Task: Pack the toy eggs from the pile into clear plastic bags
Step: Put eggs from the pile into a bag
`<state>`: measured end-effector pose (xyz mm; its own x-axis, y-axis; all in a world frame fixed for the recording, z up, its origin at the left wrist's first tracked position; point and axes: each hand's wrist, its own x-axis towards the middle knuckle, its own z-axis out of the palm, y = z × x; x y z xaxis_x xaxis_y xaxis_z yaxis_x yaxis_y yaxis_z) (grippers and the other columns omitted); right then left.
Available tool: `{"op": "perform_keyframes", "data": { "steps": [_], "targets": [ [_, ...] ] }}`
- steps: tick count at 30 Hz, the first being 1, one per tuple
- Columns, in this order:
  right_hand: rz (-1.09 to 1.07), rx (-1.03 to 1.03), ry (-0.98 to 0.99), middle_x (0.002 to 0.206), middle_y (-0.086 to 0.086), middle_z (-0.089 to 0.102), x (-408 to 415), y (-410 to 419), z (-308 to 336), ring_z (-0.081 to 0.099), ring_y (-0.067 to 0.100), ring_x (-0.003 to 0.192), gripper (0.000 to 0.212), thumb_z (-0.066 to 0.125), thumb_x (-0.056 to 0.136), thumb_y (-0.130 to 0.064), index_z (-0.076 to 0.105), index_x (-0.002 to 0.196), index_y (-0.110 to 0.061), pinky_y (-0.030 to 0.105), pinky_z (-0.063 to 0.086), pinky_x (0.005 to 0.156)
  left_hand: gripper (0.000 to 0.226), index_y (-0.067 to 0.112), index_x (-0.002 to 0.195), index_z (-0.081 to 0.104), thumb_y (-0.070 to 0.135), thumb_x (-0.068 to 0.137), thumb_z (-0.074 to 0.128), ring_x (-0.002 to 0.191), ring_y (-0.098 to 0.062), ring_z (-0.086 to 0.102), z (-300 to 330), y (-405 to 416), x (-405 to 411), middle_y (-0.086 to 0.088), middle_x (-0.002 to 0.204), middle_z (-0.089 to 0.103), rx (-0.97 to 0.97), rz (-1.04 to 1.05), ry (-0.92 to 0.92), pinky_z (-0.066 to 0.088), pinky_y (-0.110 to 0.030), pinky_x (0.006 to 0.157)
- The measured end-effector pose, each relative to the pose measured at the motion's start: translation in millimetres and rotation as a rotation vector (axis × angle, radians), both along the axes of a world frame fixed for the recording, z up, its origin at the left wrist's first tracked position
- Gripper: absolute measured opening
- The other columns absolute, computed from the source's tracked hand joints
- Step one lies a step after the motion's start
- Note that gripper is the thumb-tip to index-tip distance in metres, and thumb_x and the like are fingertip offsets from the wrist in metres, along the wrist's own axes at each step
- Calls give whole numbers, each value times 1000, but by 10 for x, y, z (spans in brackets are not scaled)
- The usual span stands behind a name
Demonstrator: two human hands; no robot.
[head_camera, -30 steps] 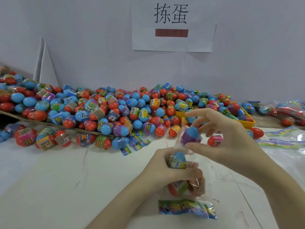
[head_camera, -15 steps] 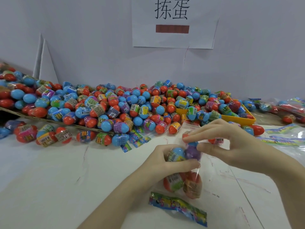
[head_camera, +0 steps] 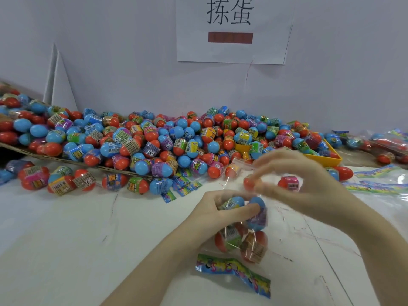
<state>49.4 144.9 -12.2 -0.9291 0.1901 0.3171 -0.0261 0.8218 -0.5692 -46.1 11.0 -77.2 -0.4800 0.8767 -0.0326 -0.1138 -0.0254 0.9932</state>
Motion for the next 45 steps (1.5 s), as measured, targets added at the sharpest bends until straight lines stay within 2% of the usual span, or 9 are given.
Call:
{"op": "perform_keyframes", "data": {
  "steps": [3, 8, 13, 17, 26, 32, 36, 40, 45],
  "targets": [
    [-196, -119, 238, 104, -28, 49, -1, 25, 27, 53, -7, 90, 47, 60, 49, -60, 53, 93, -45, 6, 41, 72, 37, 22, 88, 72, 36, 54, 73, 74, -9, 67, -13, 10, 0, 3, 79, 72, 3, 15, -6, 54, -21, 70],
    [-151, -457, 6, 77, -2, 72, -22, 53, -34, 68, 10, 67, 51, 75, 62, -16, 54, 104, -34, 17, 54, 61, 31, 25, 87, 72, 36, 58, 71, 76, -4, 66, 0, -2, 17, 6, 80, 72, 8, -13, 22, 51, -15, 67],
    [-101, -514, 48, 71, -4, 71, -6, 44, -8, 68, 12, 66, 47, 67, 51, -24, 55, 95, -36, 19, 55, 62, 50, 28, 96, 69, 58, 57, 58, 90, -4, 65, 31, 13, -5, 4, 100, 72, 59, 113, 89, 51, -16, 76],
    [-104, -479, 18, 70, -8, 71, -10, 57, -16, 67, 10, 65, 41, 71, 57, -23, 58, 94, -35, 23, 51, 67, 25, 19, 91, 70, 36, 77, 57, 70, -9, 69, 68, 32, -9, -1, 89, 74, 159, 261, 28, 49, -13, 56],
    [-164, 526, 519, 77, -2, 65, -122, -165, -170, 55, 20, 72, 22, 63, 78, -37, 75, 86, -20, 37, 45, 61, 17, 21, 78, 72, 14, 84, 57, 66, -12, 69, 68, 24, 48, 3, 73, 73, 315, 394, 245, 50, -16, 53],
    [-109, 640, 522, 71, 2, 66, -162, -199, -234, 57, 22, 65, 18, 60, 81, -22, 75, 82, -12, 35, 51, 53, 27, 21, 80, 67, 1, 89, 53, 66, -8, 70, 16, 26, 74, 5, 66, 71, 328, 449, 368, 52, -17, 56],
    [-84, 834, 508, 65, 3, 64, -172, -217, -259, 58, 22, 61, 27, 50, 85, -18, 72, 73, -9, 33, 50, 53, 20, 24, 78, 69, 20, 85, 50, 67, -5, 67, 5, 28, 57, 5, 69, 70, 315, 453, 438, 52, -17, 57],
    [-42, 924, 493, 64, 2, 65, -161, -222, -266, 58, 20, 60, 28, 49, 87, -18, 71, 73, -8, 32, 50, 53, 41, 8, 74, 68, 41, 82, 44, 61, -31, 58, -42, 28, 24, -14, 62, 61, 284, 497, 643, 51, -45, 57],
    [4, 890, 526, 62, 1, 64, -175, -196, -282, 58, 18, 56, 31, 50, 89, -17, 69, 66, -9, 32, 50, 50, 51, -2, 62, 58, 41, 83, 39, 51, -30, 44, -49, 16, 23, -16, 53, 49, 278, 534, 757, 35, -47, 51]
  ]
}}
